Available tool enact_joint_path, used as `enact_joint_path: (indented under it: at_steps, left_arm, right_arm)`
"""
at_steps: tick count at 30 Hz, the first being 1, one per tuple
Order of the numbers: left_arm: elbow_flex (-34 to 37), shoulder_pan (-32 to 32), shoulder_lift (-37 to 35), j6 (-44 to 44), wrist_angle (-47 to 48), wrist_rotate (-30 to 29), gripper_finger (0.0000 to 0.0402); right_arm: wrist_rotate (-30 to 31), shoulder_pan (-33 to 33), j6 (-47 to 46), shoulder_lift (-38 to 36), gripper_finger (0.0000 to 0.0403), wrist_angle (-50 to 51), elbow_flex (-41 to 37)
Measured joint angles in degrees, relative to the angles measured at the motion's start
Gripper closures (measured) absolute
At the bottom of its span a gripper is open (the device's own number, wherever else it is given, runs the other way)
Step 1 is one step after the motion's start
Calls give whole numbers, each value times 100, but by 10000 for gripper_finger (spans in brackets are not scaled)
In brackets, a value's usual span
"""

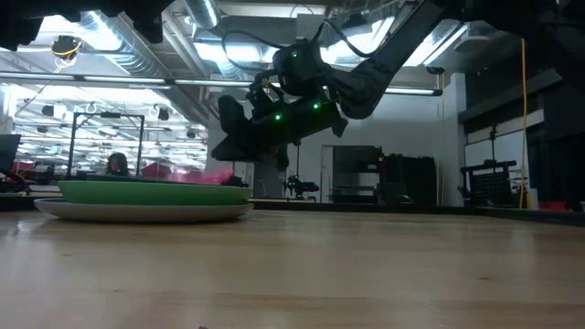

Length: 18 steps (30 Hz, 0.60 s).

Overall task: Stack plastic plates
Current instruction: Stack the pink plate on top of blue plate, then return to Home Position

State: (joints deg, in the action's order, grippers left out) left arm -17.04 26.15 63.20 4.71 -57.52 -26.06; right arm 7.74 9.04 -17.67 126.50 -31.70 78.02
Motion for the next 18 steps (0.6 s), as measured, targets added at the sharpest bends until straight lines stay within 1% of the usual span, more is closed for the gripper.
enact_joint_path:
  at_steps: [4, 8, 13, 15, 18]
  left_arm:
    - [0, 0, 0, 0, 0, 0, 278]
    - [0, 0, 0, -78, 17, 0, 278]
    - [0, 0, 0, -149, 166, -3, 278]
    - [2, -44, 0, -147, 179, -20, 278]
    - [2, -297, -22, -155, 198, -23, 278]
  right_arm:
    - [-160, 0, 52, -26, 310, 49, 0]
    - [-454, -2, 516, -366, 280, 473, -1]
    - [-524, -92, 1496, -1351, 272, 1463, -78]
    - [-536, -164, 1776, -1761, 272, 1702, -235]
    - [-536, -252, 2147, -2432, 272, 1880, -565]
